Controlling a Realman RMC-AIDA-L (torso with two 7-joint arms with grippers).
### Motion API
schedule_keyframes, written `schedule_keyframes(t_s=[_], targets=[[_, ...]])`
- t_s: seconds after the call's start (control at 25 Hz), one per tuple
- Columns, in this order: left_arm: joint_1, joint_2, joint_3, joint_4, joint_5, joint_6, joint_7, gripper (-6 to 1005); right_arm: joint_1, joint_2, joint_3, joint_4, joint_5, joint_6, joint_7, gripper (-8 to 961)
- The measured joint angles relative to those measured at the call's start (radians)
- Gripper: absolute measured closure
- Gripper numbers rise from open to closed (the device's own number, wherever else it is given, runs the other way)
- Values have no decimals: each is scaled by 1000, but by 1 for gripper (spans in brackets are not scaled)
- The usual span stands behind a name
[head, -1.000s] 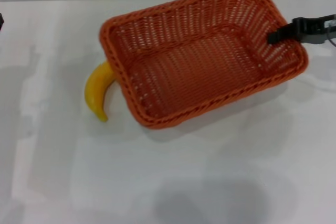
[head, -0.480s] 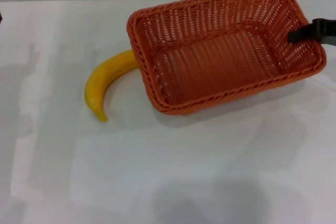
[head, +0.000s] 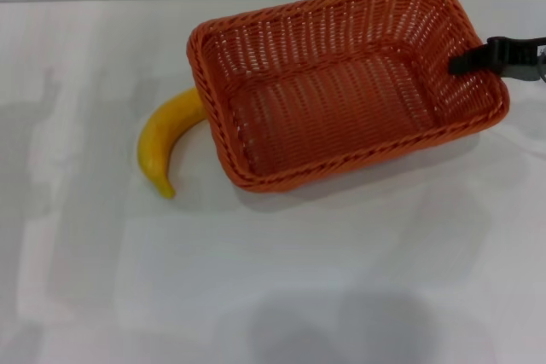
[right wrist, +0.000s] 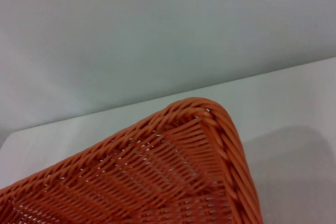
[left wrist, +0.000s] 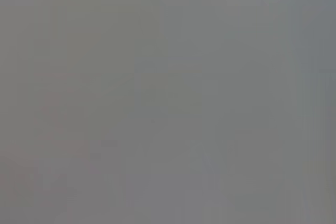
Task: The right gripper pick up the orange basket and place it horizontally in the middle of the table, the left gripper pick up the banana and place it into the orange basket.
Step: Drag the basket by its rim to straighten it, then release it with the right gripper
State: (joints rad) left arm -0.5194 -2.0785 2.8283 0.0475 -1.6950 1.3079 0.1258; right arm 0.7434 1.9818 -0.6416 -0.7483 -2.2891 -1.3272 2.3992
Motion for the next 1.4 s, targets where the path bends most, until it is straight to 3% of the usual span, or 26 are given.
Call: schedule_keyframes(t_s=[0.12, 0.32, 1.4], targets=[[-1, 0, 0, 0, 0, -1, 0, 124, -12, 17, 2, -10, 1, 24, 0, 814], [-1, 0, 0, 0, 0, -1, 0, 124, -24, 25, -1, -17, 3, 43, 0, 814], [12, -3, 0, 0, 0, 7, 0, 124, -56, 29, -21, -17, 49, 53, -11, 804]])
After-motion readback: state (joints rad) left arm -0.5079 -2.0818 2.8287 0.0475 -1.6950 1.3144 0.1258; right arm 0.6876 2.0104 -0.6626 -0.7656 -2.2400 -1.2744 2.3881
